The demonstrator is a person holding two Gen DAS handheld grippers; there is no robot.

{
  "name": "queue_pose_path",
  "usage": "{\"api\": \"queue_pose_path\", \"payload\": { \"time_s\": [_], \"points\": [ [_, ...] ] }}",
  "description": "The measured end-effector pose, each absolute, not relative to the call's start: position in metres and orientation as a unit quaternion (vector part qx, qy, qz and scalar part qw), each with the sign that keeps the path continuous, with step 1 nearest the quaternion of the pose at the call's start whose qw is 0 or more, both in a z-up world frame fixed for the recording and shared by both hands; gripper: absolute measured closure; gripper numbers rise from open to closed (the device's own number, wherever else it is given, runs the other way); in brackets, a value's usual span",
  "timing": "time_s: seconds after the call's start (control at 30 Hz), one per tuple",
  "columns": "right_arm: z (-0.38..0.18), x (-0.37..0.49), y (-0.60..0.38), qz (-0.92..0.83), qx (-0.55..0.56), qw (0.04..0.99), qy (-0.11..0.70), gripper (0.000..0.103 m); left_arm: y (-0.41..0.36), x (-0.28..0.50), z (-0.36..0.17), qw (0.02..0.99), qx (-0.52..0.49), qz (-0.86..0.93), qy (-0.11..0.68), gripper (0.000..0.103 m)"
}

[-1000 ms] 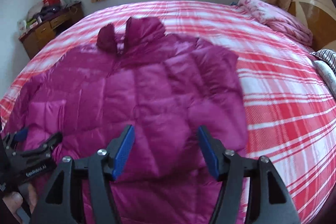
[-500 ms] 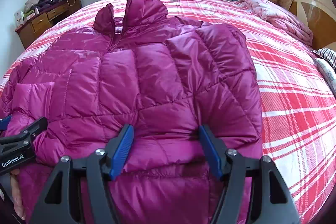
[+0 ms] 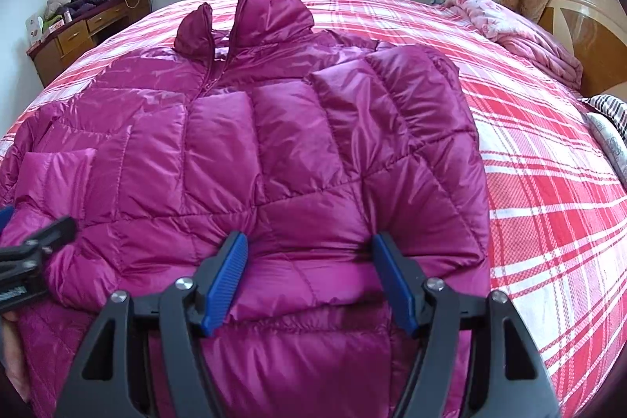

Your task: Fold large clothes

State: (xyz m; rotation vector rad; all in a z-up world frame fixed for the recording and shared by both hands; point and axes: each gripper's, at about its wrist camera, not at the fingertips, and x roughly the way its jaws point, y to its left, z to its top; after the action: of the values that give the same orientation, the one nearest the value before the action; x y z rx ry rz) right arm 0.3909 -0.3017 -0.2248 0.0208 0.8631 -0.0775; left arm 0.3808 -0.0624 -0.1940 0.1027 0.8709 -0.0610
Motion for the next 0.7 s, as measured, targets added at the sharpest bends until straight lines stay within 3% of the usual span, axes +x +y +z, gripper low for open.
{"api": "queue_pose_path", "payload": {
  "time_s": [0.2,0.33,0.57,0.6,0.63,0.7],
  "points": [
    [-0.224,0.389,-0.303,-0.035,0.014,0.909,0.414,0.033,0.016,0.330,-0.146,0.931,0.074,0.021,0.357,0.001],
    [-0.224,0.389,-0.304,-0.033,0.018,0.910,0.412,0.032,0.095,0.299,-0.138,0.929,0.073,0.080,0.353,0.001],
    [-0.223,0.388,-0.306,-0.027,0.021,0.911,0.410,0.030,0.197,0.251,-0.167,0.904,-0.086,0.099,0.407,0.001],
    [-0.223,0.388,-0.305,-0.027,0.021,0.912,0.410,0.030,0.199,0.248,-0.172,0.901,-0.101,0.090,0.413,0.005],
    [-0.223,0.388,-0.305,-0.028,0.021,0.912,0.409,0.030,0.196,0.248,-0.178,0.898,-0.107,0.081,0.418,0.019],
    [-0.223,0.387,-0.305,-0.028,0.021,0.912,0.408,0.030,0.181,0.251,-0.191,0.891,-0.104,0.063,0.437,0.038]
  ]
}}
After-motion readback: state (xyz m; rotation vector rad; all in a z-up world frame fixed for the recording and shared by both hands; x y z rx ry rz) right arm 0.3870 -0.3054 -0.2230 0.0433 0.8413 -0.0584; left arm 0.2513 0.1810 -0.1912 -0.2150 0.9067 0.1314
